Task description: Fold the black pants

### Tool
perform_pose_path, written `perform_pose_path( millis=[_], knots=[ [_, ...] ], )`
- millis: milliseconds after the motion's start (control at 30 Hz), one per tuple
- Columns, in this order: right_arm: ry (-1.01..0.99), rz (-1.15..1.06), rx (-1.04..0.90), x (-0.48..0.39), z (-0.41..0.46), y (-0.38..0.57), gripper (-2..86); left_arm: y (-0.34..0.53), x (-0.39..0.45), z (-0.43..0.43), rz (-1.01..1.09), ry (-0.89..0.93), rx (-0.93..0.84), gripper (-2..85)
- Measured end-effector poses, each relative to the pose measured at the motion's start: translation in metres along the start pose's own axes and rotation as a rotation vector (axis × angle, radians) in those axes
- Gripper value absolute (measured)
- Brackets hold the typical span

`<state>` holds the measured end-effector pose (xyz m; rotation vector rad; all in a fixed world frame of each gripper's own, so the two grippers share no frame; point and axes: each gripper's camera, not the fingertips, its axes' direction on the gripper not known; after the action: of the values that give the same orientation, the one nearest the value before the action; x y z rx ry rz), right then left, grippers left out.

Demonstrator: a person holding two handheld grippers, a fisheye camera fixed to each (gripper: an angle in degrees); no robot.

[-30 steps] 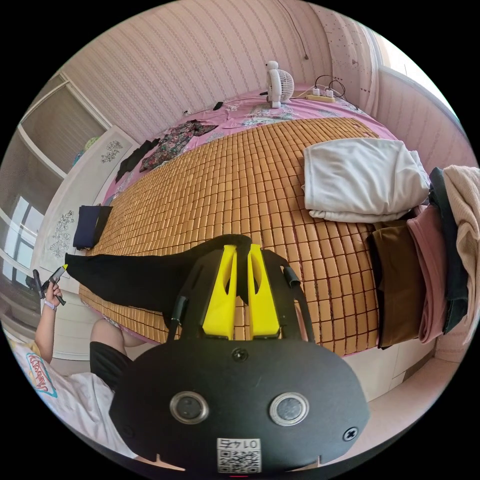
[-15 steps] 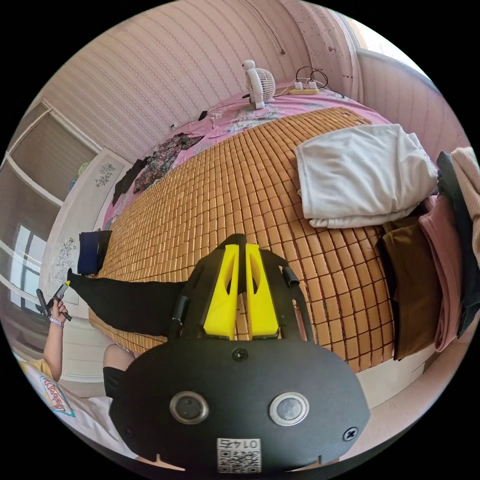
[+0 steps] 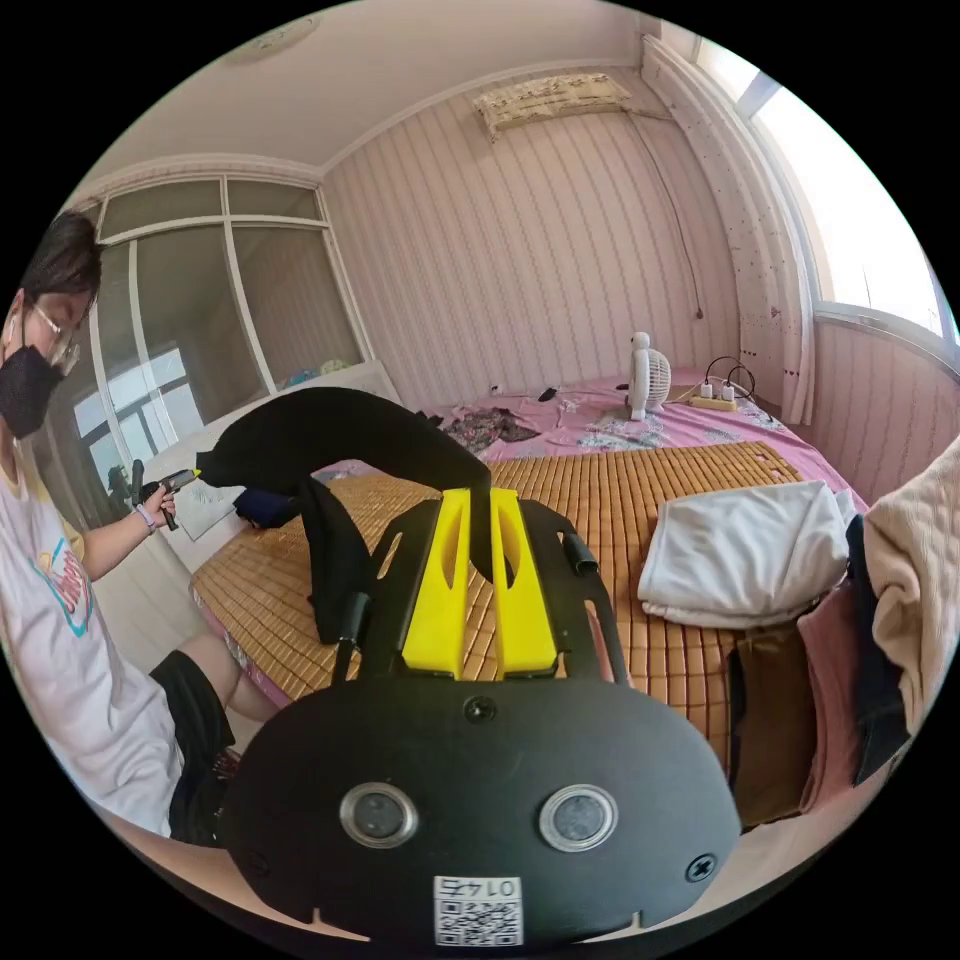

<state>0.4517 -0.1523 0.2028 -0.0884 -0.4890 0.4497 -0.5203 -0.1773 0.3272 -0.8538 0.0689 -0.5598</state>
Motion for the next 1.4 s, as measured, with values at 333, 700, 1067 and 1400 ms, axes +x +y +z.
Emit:
perform_pose_path(
  millis=[333,700,1067,1400],
  knots=[
    [0.089,0.103,-0.565,-0.009,0.090,0.083,8.0,0.146,-0.143,-0.006,-0.516,-0.235,-0.133,-0.5],
    [0.028,-0.354,-0.810,-0.124,0.335,0.018,4.3,0.089,-0.049,0.174,-0.007,-0.343,-0.488,-0.7],
    [-0.092,-0.395,-0.993,-0.113,0.269,0.056,3.9,0.108,-0.087,0.181,-0.075,-0.347,-0.620,-0.7],
    [-0.258,-0.088,-0.681,-0.094,0.308,0.000,5.8,0.080,-0.005,0.196,0.096,-0.136,-0.422,-0.7]
  ],
)
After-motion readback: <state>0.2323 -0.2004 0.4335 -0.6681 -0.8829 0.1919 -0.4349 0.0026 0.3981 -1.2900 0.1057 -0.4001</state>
